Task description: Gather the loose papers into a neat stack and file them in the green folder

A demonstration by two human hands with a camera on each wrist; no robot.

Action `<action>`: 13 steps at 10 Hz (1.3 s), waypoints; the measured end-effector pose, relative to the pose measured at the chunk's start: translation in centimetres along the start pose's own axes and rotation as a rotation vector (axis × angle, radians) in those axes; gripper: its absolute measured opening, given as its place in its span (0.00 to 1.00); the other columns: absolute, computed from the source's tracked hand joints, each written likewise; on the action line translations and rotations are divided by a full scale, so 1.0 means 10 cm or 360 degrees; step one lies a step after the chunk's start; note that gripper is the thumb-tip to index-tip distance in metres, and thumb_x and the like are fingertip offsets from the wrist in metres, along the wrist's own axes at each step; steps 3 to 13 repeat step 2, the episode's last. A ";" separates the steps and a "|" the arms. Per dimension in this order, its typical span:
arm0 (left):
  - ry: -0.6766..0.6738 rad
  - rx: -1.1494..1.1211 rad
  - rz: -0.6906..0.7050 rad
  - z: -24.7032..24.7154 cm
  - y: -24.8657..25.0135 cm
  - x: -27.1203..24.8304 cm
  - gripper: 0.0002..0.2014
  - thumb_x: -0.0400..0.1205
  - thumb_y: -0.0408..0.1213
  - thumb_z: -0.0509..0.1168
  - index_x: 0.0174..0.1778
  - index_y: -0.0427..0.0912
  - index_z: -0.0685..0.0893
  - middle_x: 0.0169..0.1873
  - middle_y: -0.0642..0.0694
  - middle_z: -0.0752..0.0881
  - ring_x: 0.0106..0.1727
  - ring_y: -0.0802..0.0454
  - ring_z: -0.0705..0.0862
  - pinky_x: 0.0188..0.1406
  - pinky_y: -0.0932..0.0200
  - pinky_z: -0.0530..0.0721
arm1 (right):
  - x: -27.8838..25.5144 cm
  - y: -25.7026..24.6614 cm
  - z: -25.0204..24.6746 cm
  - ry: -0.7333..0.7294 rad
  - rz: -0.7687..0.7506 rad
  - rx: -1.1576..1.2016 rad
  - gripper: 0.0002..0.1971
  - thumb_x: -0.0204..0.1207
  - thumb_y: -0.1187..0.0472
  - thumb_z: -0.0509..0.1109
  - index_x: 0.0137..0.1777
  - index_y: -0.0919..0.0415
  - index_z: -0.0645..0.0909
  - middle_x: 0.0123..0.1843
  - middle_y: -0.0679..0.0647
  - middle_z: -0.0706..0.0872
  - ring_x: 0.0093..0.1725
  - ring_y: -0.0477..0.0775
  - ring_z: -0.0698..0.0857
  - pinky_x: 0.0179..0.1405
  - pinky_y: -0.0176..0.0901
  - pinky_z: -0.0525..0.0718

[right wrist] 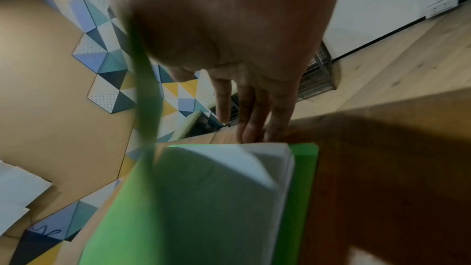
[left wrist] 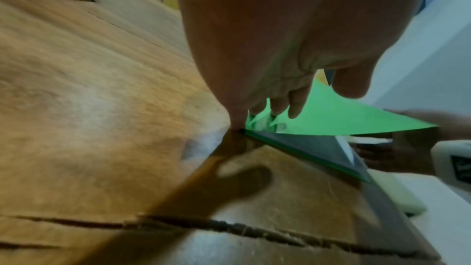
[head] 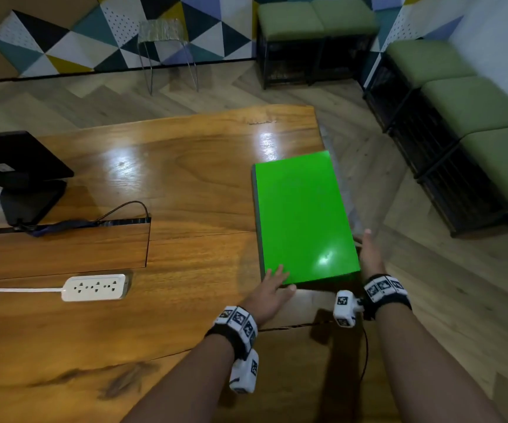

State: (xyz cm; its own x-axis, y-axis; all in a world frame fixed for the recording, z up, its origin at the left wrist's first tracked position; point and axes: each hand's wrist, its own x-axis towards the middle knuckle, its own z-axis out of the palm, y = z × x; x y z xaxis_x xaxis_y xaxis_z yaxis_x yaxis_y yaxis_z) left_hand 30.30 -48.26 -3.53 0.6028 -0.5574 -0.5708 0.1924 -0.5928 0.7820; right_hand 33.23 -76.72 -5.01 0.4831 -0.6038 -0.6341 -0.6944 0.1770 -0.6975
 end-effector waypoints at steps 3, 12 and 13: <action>0.0031 0.0214 -0.0028 0.06 -0.02 0.06 0.31 0.92 0.48 0.61 0.92 0.48 0.63 0.93 0.56 0.49 0.94 0.50 0.41 0.91 0.39 0.49 | -0.18 0.06 -0.08 -0.0185 -0.0257 -0.0317 0.22 0.79 0.37 0.67 0.60 0.52 0.90 0.60 0.61 0.91 0.64 0.68 0.87 0.71 0.67 0.82; 0.0031 0.0214 -0.0028 0.06 -0.02 0.06 0.31 0.92 0.48 0.61 0.92 0.48 0.63 0.93 0.56 0.49 0.94 0.50 0.41 0.91 0.39 0.49 | -0.18 0.06 -0.08 -0.0185 -0.0257 -0.0317 0.22 0.79 0.37 0.67 0.60 0.52 0.90 0.60 0.61 0.91 0.64 0.68 0.87 0.71 0.67 0.82; 0.0031 0.0214 -0.0028 0.06 -0.02 0.06 0.31 0.92 0.48 0.61 0.92 0.48 0.63 0.93 0.56 0.49 0.94 0.50 0.41 0.91 0.39 0.49 | -0.18 0.06 -0.08 -0.0185 -0.0257 -0.0317 0.22 0.79 0.37 0.67 0.60 0.52 0.90 0.60 0.61 0.91 0.64 0.68 0.87 0.71 0.67 0.82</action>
